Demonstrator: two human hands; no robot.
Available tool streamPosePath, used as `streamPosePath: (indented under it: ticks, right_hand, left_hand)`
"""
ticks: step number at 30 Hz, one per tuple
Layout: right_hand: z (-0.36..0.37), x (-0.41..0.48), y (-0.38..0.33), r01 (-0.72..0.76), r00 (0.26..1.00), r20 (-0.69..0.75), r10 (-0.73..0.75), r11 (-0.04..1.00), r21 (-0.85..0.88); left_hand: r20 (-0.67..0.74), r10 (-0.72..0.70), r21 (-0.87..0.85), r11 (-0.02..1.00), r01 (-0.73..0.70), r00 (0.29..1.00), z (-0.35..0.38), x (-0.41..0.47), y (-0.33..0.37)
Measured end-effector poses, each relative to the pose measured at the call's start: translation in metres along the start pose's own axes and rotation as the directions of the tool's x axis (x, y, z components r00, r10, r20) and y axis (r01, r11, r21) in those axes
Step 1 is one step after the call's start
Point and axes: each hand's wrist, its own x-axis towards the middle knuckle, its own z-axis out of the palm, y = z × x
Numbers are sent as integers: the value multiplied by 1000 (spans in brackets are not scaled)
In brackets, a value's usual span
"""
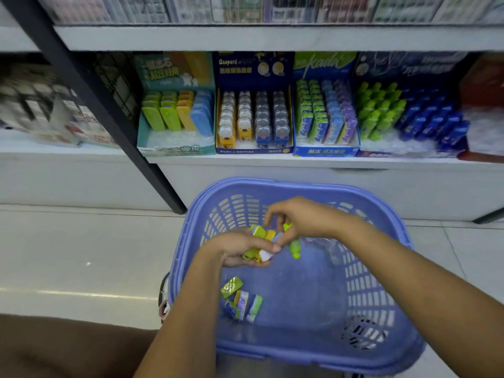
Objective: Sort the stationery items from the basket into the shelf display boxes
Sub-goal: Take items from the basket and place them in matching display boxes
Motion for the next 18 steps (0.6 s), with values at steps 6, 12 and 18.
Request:
streamPosePath:
  ticks: [6,12,18]
  right_hand:
    - [-16,-2,-4,58,856,-256,448,411,910]
    - [-31,-11,-28,176,953,-67,297,-359,917]
    - [-63,-28,-23,205,968,-157,197,-255,945]
  left_hand:
    - [-260,191,-574,758,-311,946,10,-23,32]
    - [-348,286,-610,654,-447,893,34,-37,49]
    - [-375,317,-564,668,-486,871,45,-44,62]
